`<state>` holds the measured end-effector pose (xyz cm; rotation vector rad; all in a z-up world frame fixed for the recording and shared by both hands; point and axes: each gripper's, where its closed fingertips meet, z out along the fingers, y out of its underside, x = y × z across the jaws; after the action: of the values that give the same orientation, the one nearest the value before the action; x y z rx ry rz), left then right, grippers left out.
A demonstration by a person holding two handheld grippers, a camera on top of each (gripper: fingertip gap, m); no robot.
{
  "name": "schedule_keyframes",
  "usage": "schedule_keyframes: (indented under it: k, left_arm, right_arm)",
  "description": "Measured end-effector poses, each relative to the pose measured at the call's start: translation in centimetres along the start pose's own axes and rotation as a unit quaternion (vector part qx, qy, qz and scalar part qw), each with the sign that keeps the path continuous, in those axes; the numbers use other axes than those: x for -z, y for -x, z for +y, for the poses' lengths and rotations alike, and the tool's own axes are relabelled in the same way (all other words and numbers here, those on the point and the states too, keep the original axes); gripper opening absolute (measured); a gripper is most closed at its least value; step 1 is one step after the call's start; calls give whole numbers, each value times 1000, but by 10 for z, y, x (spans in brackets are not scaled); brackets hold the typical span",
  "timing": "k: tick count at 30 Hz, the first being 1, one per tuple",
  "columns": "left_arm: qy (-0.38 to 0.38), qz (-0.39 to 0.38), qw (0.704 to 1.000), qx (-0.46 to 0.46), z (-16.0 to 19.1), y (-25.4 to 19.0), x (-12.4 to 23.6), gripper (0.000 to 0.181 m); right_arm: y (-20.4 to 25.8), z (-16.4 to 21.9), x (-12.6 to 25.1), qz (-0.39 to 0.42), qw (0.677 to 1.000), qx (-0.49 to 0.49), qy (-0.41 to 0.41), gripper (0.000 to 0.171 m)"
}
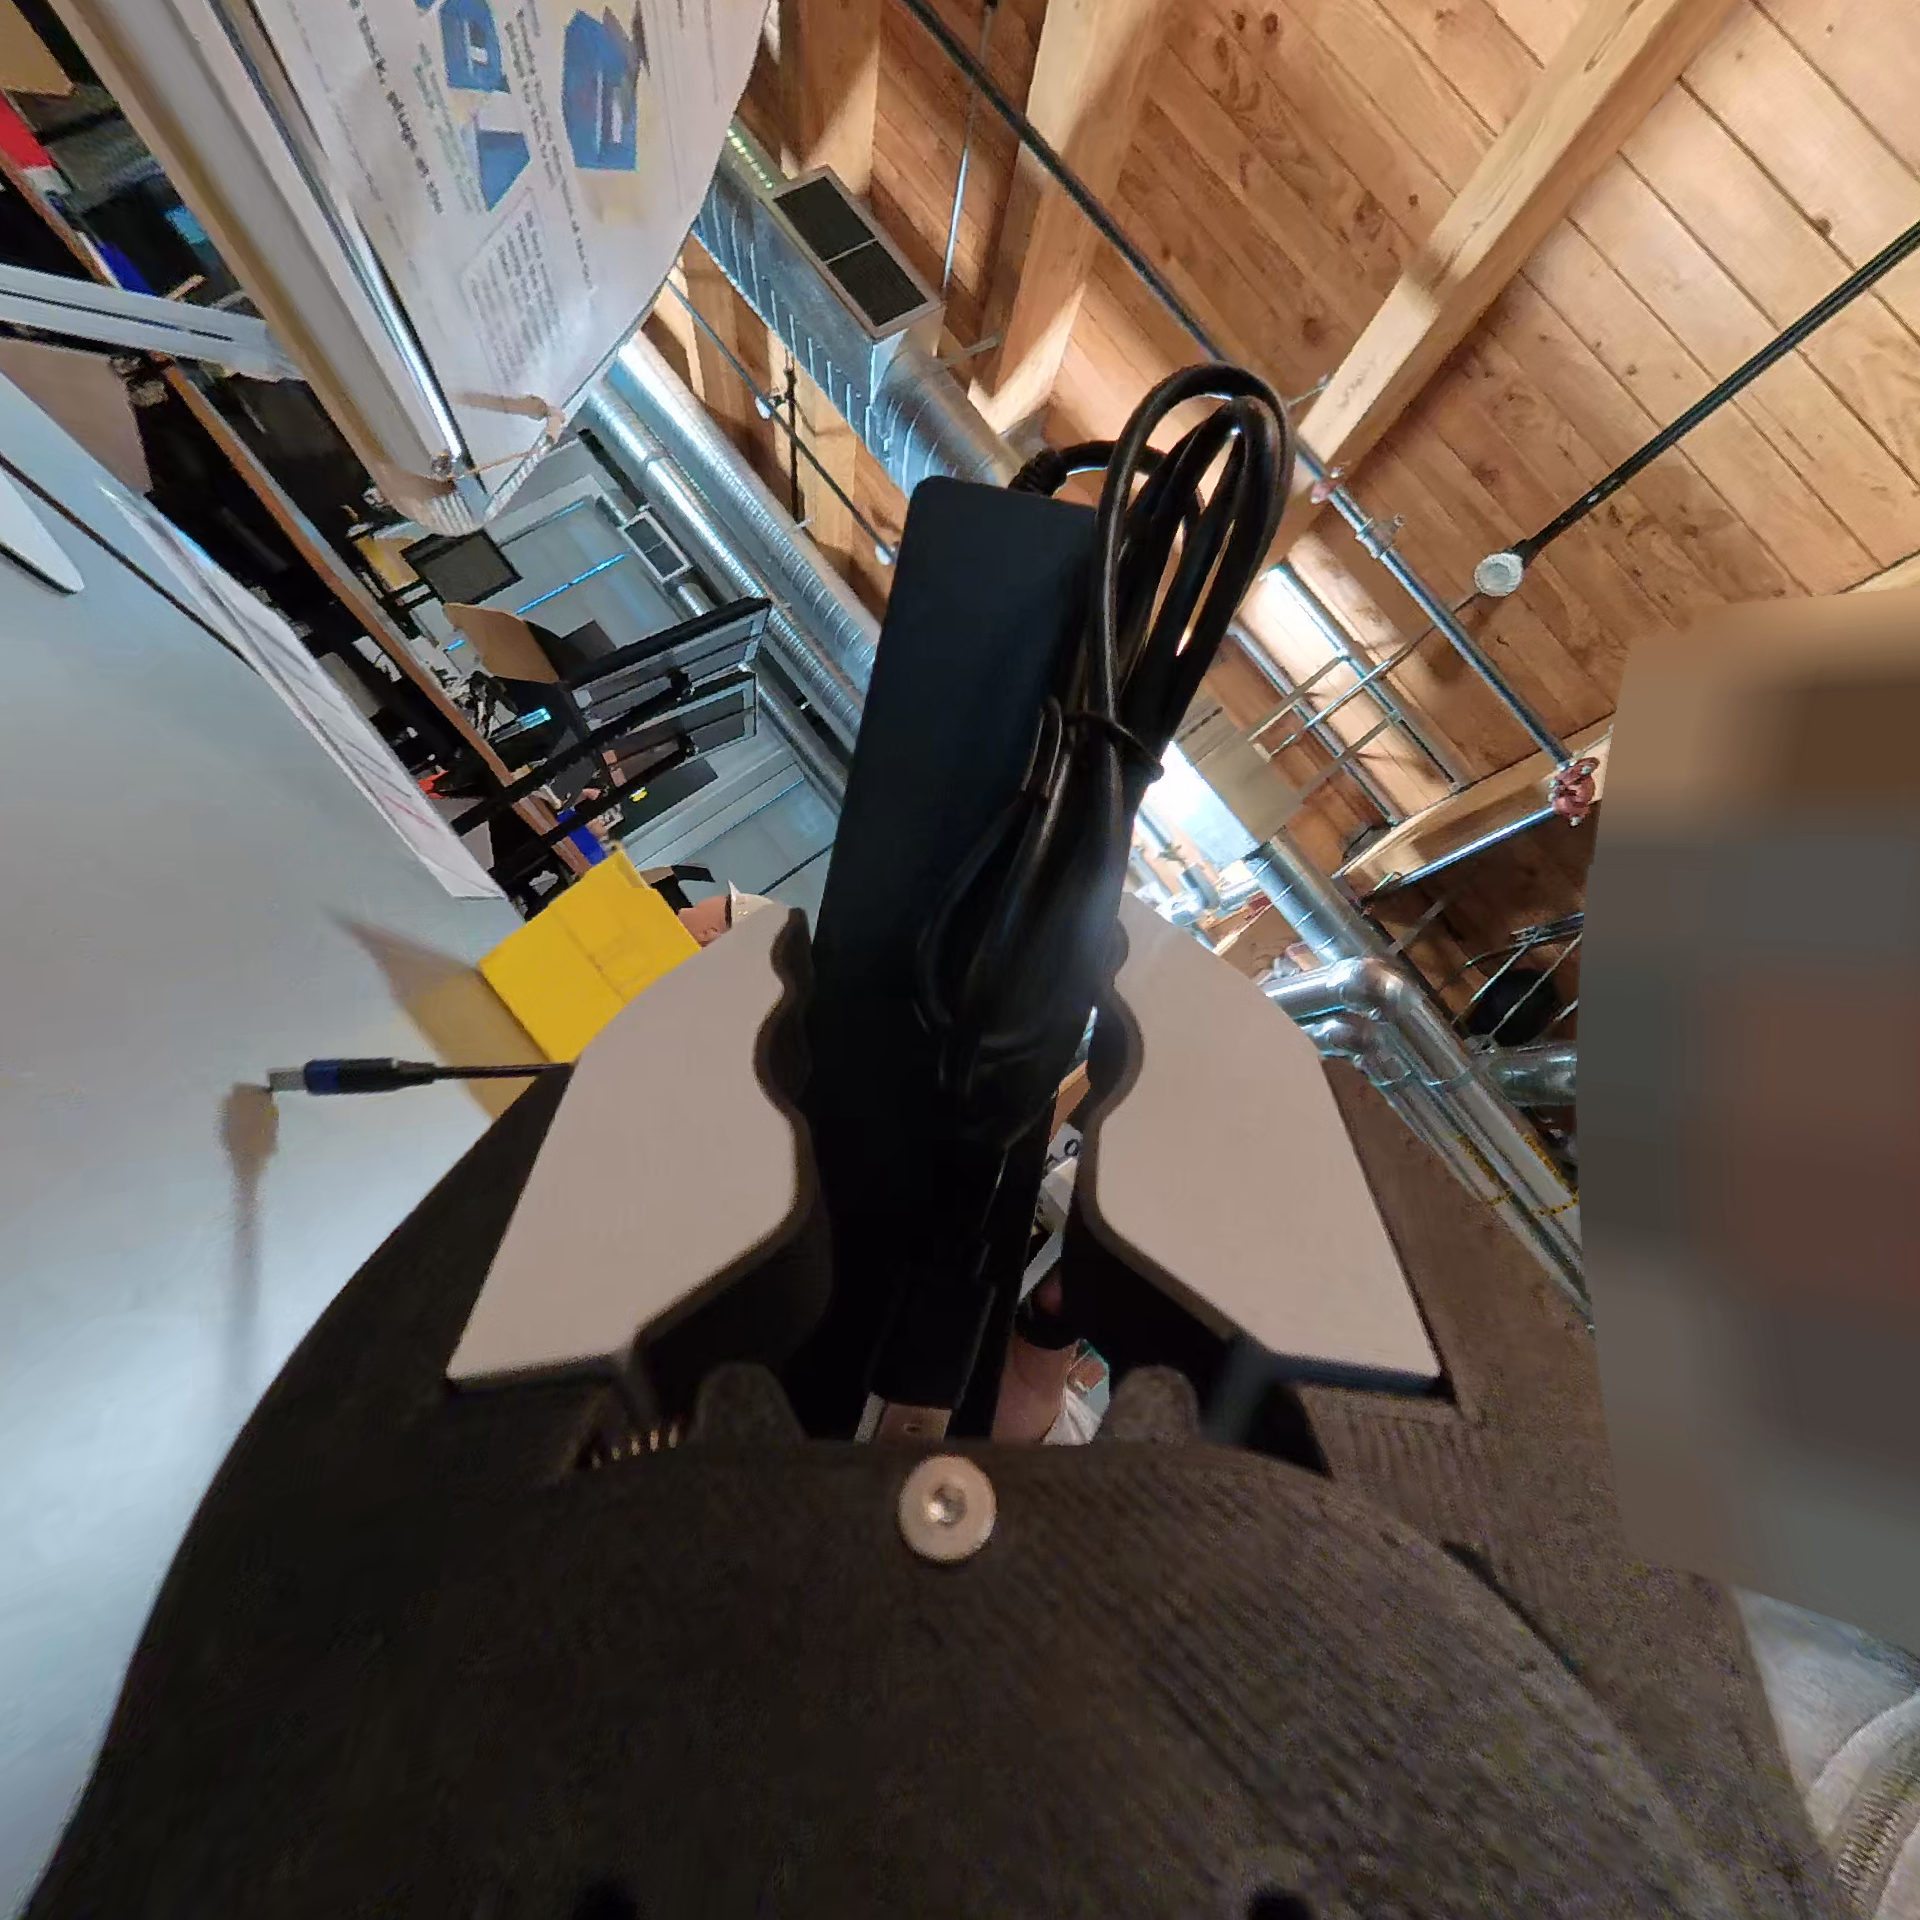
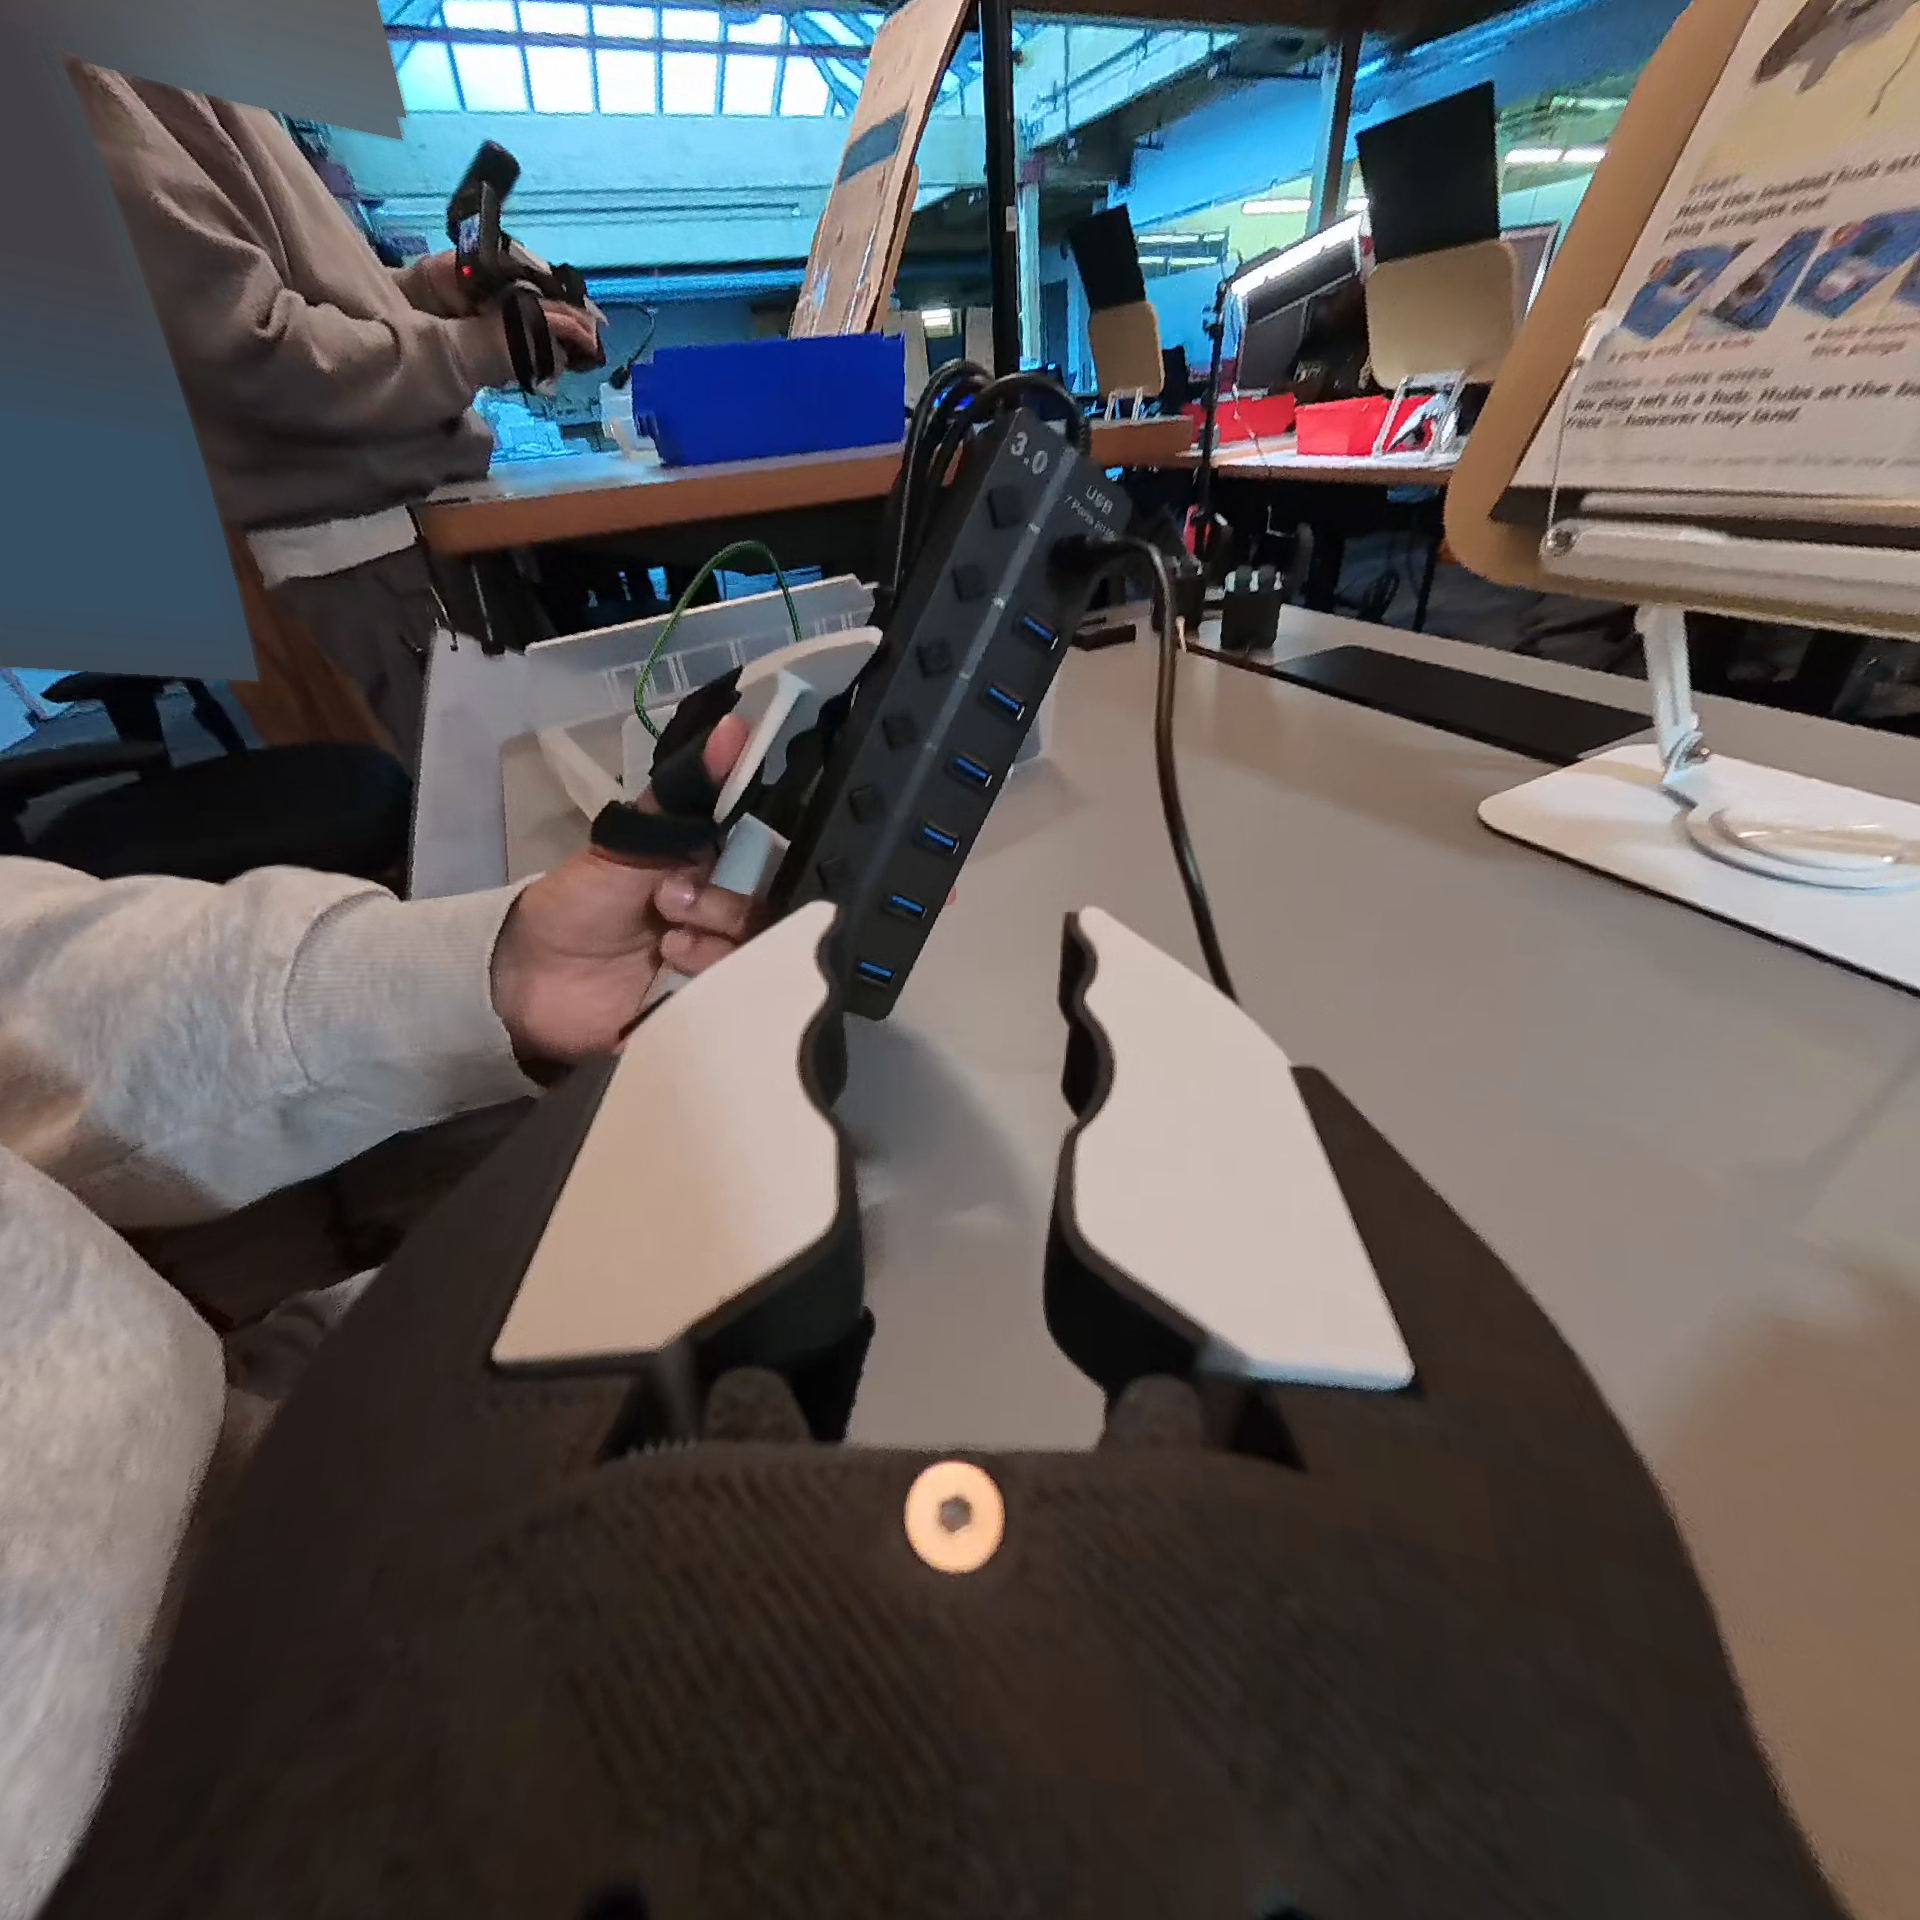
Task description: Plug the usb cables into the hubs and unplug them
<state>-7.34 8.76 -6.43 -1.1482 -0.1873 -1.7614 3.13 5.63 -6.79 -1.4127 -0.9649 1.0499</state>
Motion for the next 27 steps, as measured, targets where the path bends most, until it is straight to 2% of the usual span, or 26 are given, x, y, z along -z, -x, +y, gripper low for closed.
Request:
schedule_keyframes:
  k: [6, 15, 21, 27]
  left_arm:
    - [34, -27, 999, -30, 6, 5, 1, 52]
    - [56, -49, 997, -14, 22, 6, 18, 52]
    - [41, -43, 998, 24, 27, 4, 29, 52]
    - [36, -44, 998, 27, 26, 4, 31, 52]
  right_arm:
    - [-8, 18, -4, -9, 999, -21, 25, 34]
    - [-12, -16, -10, -8, 997, -32, -65, 27]
    - [8, -18, -30, -47, 996, -45, -66, 26]
    - [30, -34, -35, -69, 994, -26, -84, 24]
